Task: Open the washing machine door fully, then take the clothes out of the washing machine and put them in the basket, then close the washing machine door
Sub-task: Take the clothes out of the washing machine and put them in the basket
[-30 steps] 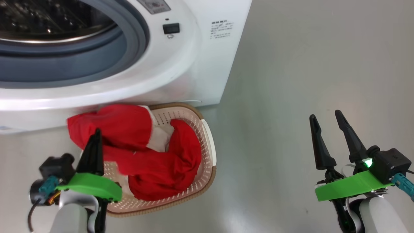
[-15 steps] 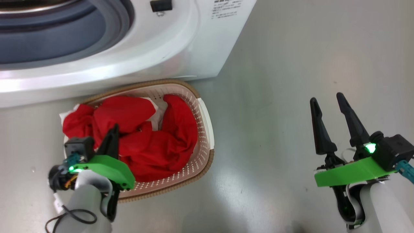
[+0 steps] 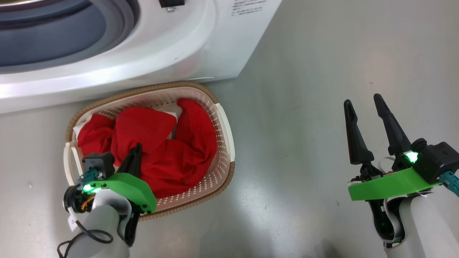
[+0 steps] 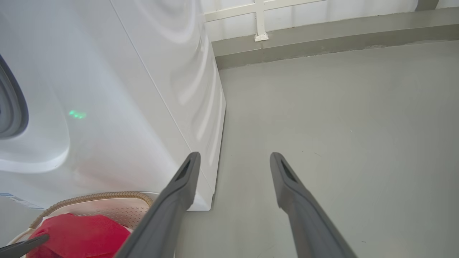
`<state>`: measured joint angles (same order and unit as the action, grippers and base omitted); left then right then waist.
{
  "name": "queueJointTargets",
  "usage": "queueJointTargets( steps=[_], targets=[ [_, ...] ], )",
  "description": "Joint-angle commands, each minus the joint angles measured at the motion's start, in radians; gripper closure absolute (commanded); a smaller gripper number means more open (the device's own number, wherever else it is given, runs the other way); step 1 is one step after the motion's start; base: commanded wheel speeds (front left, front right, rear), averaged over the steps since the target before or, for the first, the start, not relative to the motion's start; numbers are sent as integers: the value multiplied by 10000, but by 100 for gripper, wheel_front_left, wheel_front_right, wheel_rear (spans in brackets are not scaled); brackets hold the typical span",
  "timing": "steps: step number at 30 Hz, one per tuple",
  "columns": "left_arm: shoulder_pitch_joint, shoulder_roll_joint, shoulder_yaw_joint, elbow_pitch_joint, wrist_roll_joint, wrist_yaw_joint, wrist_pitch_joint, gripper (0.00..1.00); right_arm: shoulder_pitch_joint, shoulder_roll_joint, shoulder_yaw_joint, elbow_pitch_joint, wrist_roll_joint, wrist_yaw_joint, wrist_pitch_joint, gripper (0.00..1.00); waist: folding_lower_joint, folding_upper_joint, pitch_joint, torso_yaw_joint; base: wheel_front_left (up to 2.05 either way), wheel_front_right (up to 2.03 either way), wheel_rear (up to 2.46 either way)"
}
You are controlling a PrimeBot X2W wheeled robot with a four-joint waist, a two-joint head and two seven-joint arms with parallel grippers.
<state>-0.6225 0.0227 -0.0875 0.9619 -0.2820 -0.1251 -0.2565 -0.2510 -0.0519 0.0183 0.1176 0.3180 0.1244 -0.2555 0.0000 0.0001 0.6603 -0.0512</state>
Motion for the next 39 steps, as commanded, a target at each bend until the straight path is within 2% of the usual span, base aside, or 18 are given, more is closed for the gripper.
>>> queueJointTargets(
  steps=[1,2,3,4,6,19,39],
  targets=[
    [106,275,286,-73,-23,-55,-53,53,104,16,299,-204,62,63,-63,0,0,-1,-55,14,0,0,0],
    [120,275,313,-76,-5,-55,-53,50,112,16,302,-184,57,63,-63,0,0,-1,-102,26,0,0,0],
    [136,275,341,-88,-5,-55,-53,37,119,16,308,-159,51,63,-63,0,0,-1,-150,36,0,0,0],
    [159,275,370,-111,-15,-55,-53,20,121,16,316,-134,44,63,-63,0,0,-1,-199,45,0,0,0],
    [236,275,400,-143,-52,-55,-53,0,134,16,329,-85,27,63,-63,0,0,-1,-350,70,0,0,0],
    [1290,275,841,-973,-184,-55,-53,0,489,16,512,304,-21,63,-63,0,0,-1,-1967,212,0,0,0],
    [3422,275,1582,-4307,294,-56,-53,0,1486,-123,487,747,8,63,-63,0,0,-1,-4440,538,0,0,0]
  ],
)
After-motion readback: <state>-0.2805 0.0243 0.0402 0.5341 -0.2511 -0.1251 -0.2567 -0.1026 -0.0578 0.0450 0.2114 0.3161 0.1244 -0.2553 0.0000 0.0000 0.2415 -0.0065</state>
